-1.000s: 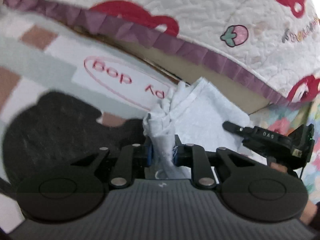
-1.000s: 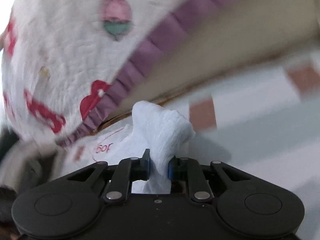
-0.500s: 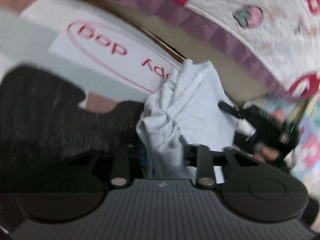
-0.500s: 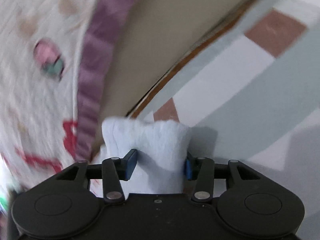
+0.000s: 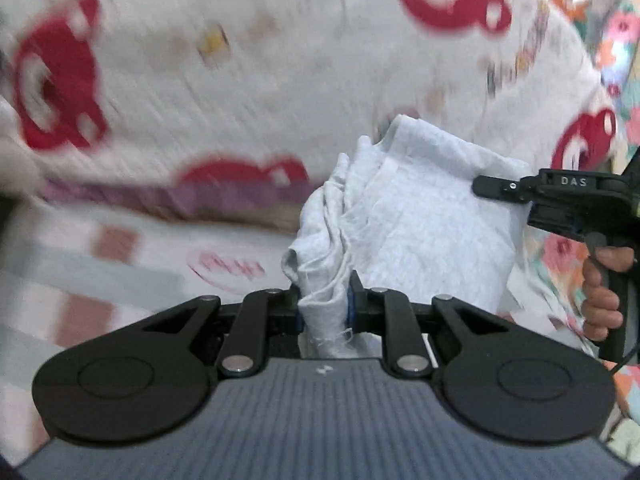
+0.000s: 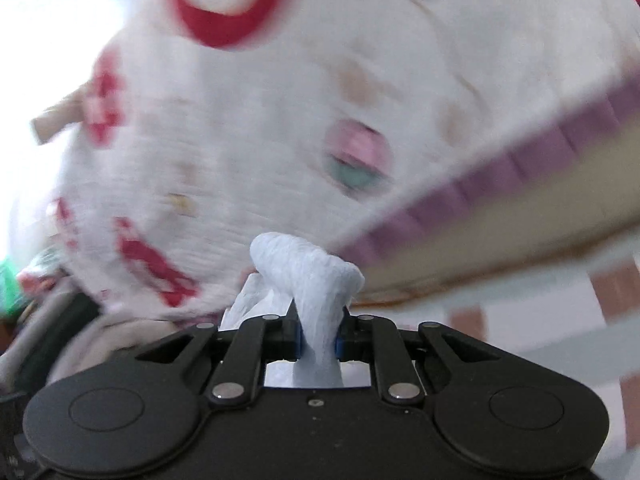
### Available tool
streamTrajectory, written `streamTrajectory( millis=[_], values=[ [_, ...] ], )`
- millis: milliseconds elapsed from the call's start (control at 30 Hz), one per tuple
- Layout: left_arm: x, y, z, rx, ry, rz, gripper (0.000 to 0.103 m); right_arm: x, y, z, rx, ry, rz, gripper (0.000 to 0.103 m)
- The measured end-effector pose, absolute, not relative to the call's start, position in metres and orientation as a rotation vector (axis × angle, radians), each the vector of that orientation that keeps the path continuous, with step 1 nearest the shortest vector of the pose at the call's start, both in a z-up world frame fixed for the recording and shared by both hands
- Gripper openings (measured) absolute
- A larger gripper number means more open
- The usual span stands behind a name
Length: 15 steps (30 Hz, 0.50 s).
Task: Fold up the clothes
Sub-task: 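Lift the folded sweatshirt with both grippers and carry it toward the clothes stack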
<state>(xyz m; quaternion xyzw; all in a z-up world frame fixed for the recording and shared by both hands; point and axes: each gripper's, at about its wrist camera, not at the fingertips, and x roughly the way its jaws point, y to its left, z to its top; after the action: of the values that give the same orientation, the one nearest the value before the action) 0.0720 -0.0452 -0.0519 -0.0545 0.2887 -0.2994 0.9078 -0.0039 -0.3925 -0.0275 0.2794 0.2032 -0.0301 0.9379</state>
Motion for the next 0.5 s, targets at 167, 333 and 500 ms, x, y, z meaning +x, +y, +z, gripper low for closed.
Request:
streamTrajectory(
  millis=[167, 333, 500],
  values=[
    [0.036, 0.022, 0.037, -0.008, 0.474, -0.515, 0.017, 0.016, -0.346, 0.027, 0.665, 0.323, 0.120, 0.017],
    [0.023, 0.096, 0.116, 0.050, 0.370, -0.383, 0.017, 0.069, -0.274, 0.090, 0.542, 0.312, 0.308, 0.016],
    [0.041, 0.173, 0.170, 0.021, 0.359, -0.228, 0.017, 0.142, -0.205, 0.141, 0.566, 0.345, 0.503, 0.016]
  ],
)
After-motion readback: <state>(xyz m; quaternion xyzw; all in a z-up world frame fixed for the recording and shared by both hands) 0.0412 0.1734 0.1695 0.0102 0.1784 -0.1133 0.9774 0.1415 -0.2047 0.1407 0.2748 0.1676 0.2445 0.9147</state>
